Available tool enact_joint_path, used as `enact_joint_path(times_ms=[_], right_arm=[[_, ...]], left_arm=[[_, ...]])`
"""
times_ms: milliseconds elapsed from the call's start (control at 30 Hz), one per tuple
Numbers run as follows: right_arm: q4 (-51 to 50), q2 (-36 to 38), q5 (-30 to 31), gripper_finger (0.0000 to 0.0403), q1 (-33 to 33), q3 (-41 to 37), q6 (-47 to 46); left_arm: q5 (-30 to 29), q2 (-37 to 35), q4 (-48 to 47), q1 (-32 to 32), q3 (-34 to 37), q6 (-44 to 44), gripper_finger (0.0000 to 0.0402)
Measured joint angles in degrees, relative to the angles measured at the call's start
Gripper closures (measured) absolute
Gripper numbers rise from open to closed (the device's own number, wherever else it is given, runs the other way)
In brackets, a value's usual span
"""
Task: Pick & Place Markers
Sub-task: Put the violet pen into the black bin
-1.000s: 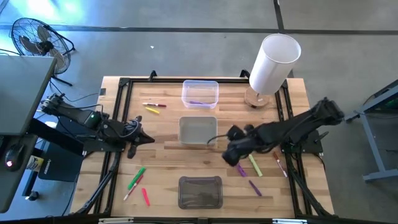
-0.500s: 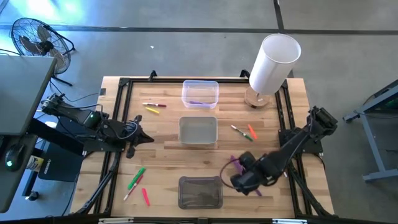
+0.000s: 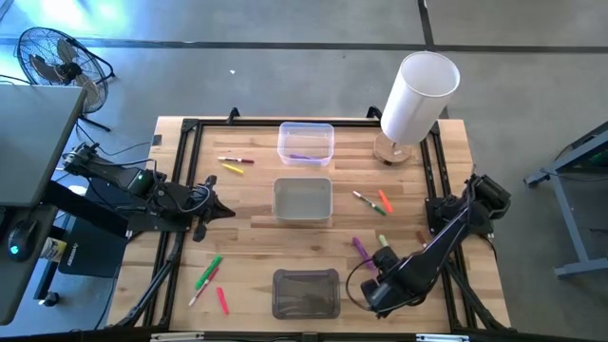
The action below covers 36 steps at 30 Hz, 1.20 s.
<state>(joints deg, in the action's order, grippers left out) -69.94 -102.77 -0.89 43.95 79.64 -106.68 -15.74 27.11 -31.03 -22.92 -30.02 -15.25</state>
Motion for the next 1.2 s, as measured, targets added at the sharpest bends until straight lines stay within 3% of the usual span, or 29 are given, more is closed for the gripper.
enact_joint_path(times_ms=[167, 300, 567, 700, 933, 1067, 1200], right_arm=[[0.64, -2.75, -2.02, 0.0271, 0.11, 0.00, -0.02], [1.51, -4.89, -2.33, 0.0272, 0.06, -0.45, 0.00], [16.74, -5.15, -3.87, 0.0276, 0.08, -9.45, -1.33], [18.99, -5.15, -7.94, 0.0277, 0.08, -12.90, -1.55], [23.12, -4.85, -8.70, 0.0278, 0.24, -15.56, -1.50], [25.49, -4.85, -8.74, 0.0300, 0.24, -16.65, -1.52], [28.29, -4.73, -8.70, 0.0356, 0.30, -17.79, -1.77]], left_arm=[[0.01, 0.00, 0.02, 0.00, 0.00, -0.02, 0.0401], [0.01, 0.00, 0.02, 0.00, 0.00, -0.48, 0.0401], [0.06, 0.00, 0.06, 0.02, -0.02, -1.94, 0.0401], [0.12, 0.01, 0.06, 0.00, -0.02, -3.13, 0.0401], [1.43, 0.02, 0.09, 0.00, -0.02, -3.41, 0.0402], [1.43, 0.00, 0.07, 0.00, -0.02, -4.65, 0.0402], [1.43, 0.01, 0.07, 0.00, -0.02, -4.67, 0.0401]])
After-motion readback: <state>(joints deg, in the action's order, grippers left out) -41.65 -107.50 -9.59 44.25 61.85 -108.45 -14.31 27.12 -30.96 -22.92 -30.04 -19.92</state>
